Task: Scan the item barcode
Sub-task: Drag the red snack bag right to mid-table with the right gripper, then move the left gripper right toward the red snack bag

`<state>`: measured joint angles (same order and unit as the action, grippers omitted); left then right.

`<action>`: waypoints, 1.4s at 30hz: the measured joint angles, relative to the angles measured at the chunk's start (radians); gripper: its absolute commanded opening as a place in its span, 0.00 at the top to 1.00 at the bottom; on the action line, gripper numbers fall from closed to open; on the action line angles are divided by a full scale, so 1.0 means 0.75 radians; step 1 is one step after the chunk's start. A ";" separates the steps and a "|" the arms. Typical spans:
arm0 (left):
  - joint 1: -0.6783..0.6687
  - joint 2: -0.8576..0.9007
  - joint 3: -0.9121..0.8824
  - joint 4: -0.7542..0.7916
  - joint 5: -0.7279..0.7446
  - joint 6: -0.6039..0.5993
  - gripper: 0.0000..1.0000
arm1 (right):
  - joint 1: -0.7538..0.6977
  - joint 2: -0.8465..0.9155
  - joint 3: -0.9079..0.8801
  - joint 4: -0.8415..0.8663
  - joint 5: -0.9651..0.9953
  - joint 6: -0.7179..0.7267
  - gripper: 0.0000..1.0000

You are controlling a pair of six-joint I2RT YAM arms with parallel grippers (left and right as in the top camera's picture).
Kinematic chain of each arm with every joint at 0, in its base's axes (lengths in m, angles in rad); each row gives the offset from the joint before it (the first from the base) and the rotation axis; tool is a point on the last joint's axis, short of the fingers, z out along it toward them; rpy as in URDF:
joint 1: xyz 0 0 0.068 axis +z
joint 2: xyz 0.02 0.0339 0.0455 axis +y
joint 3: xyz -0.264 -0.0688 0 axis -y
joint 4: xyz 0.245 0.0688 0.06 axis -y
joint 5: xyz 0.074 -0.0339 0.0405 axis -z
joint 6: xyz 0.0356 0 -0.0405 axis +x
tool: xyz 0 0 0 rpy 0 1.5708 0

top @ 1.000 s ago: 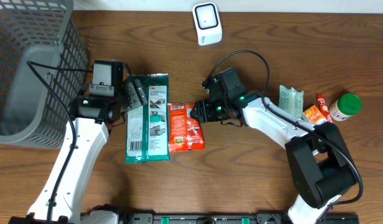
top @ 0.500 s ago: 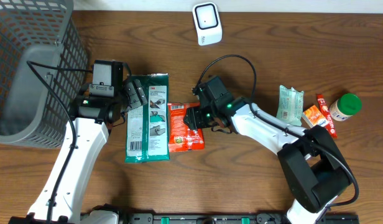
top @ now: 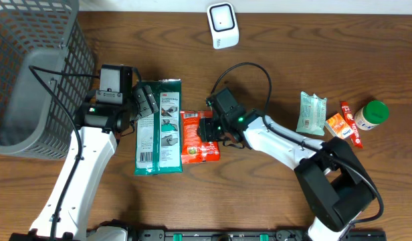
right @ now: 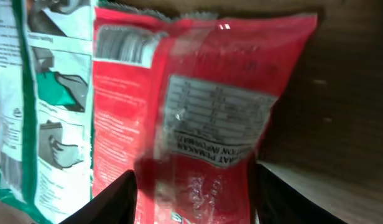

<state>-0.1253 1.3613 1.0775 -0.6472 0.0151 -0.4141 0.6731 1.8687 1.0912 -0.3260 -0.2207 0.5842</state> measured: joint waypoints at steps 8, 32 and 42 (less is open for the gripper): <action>0.000 0.000 0.000 0.000 0.000 0.000 0.15 | 0.015 -0.004 -0.042 0.047 0.012 0.025 0.90; 0.000 0.000 0.000 0.000 0.000 0.000 0.15 | -0.445 -0.299 -0.068 -0.393 0.017 -0.733 0.36; 0.000 0.000 0.000 0.000 0.000 0.000 0.15 | -0.576 -0.299 -0.068 -0.399 -0.150 -0.801 0.26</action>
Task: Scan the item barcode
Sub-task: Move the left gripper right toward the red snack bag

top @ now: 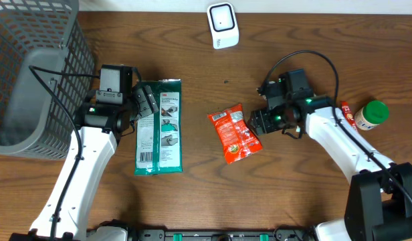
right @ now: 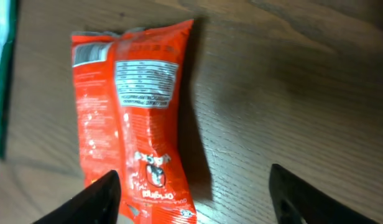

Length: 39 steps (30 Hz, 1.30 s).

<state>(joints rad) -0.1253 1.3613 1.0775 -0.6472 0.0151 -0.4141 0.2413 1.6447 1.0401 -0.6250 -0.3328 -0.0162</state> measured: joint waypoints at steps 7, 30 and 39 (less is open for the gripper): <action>0.000 0.000 0.000 0.001 0.000 0.000 0.15 | -0.021 0.000 0.000 -0.005 -0.096 -0.101 0.25; -0.192 0.076 -0.004 0.071 0.477 0.091 0.89 | -0.073 0.092 0.000 -0.045 -0.297 -0.141 0.26; -0.469 0.372 -0.007 0.302 0.542 0.115 0.89 | -0.173 0.092 -0.001 -0.106 -0.356 -0.144 0.25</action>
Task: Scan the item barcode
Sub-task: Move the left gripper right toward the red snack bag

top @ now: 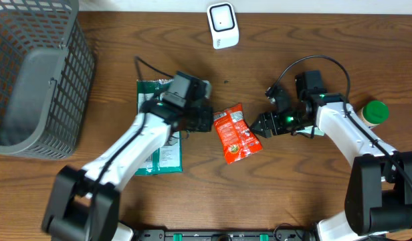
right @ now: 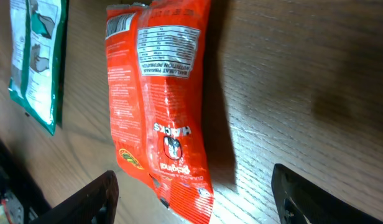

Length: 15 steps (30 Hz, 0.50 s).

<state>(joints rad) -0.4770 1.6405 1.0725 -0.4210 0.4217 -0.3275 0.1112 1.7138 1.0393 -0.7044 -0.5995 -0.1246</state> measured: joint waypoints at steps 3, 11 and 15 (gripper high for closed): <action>-0.032 0.082 -0.001 0.051 0.001 0.006 0.89 | -0.013 0.000 -0.002 -0.003 -0.014 -0.006 0.25; -0.047 0.229 -0.002 0.172 0.004 0.014 0.89 | -0.013 0.000 -0.018 0.008 -0.042 -0.019 0.24; -0.047 0.291 -0.002 0.210 0.004 0.015 0.89 | -0.013 0.027 -0.019 0.018 -0.055 -0.020 0.24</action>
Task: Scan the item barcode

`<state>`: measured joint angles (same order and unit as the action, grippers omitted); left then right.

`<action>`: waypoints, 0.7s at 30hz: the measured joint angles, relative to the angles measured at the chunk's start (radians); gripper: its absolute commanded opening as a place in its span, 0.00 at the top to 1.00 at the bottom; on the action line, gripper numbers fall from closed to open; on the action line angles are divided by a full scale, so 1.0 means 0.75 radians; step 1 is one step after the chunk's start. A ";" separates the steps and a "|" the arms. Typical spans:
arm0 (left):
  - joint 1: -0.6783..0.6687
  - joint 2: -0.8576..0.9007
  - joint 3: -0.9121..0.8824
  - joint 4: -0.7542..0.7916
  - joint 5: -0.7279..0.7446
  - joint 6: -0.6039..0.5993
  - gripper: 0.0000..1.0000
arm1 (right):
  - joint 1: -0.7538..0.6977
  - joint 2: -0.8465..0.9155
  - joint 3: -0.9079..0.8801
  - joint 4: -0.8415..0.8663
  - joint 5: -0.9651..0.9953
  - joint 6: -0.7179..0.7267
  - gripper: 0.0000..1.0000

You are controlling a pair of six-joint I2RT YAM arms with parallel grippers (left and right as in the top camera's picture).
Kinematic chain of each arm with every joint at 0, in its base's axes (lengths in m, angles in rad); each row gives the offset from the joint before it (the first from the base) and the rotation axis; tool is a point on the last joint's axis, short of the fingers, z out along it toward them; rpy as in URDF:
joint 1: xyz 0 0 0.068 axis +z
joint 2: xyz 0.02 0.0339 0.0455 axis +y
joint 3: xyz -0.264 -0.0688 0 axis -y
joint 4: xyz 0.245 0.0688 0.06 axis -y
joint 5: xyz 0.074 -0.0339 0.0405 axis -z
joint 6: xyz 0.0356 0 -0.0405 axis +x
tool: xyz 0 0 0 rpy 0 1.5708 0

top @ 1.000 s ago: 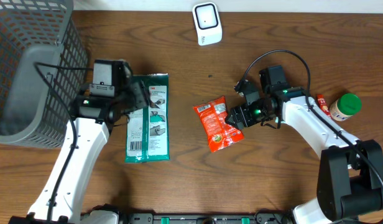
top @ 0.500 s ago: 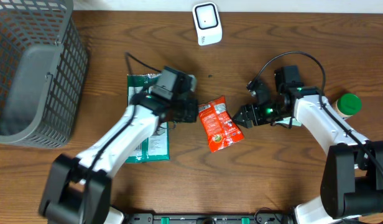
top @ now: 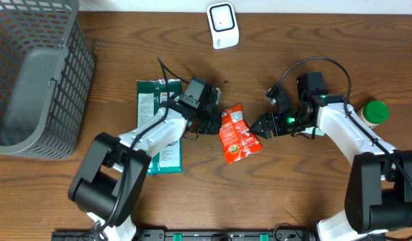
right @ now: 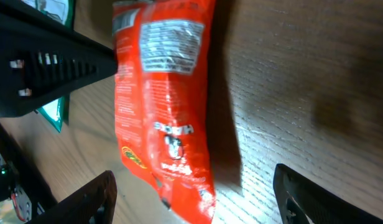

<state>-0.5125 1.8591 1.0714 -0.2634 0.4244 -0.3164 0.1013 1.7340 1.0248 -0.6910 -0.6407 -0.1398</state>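
A red snack bag (top: 238,134) lies flat at the table's middle, its printed back facing up (right: 170,93). My left gripper (top: 216,122) is at the bag's upper left edge. In the right wrist view one of its black fingers (right: 67,65) touches that edge, and whether it grips is hidden. To the right of the bag hangs my right gripper (top: 263,126), also seen at its own wrist (right: 194,202). It is open, its fingers wide apart, with the bag's lower end between them and untouched. The white scanner (top: 223,25) stands at the far edge.
A green-and-white package (top: 156,130) lies under my left arm. A grey wire basket (top: 39,73) fills the far left. A green-lidded bottle (top: 374,112) and small packets sit at the right, behind my right arm.
My left gripper has moved a little to the right and now touches the red bag's upper left edge. The right gripper is in nearly the same place, still open.
My right gripper was at the red bag beside the green package while the left arm rested near the basket. Then the bag lay farther right at the middle, with the right gripper open beside it. The left arm has since come over the green package to the bag.
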 measured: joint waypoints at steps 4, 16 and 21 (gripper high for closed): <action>0.000 0.025 0.000 0.004 0.002 0.000 0.89 | 0.000 0.092 0.000 0.027 -0.047 -0.001 0.25; 0.000 0.033 -0.001 0.009 0.011 0.000 0.89 | -0.003 0.300 -0.001 0.114 -0.375 -0.004 0.39; 0.000 0.033 -0.001 0.009 0.011 0.000 0.89 | -0.001 0.346 -0.001 0.173 -0.473 -0.004 0.40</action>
<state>-0.5125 1.8835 1.0710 -0.2569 0.4324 -0.3164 0.1009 1.9934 1.0245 -0.5610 -0.9955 -0.1429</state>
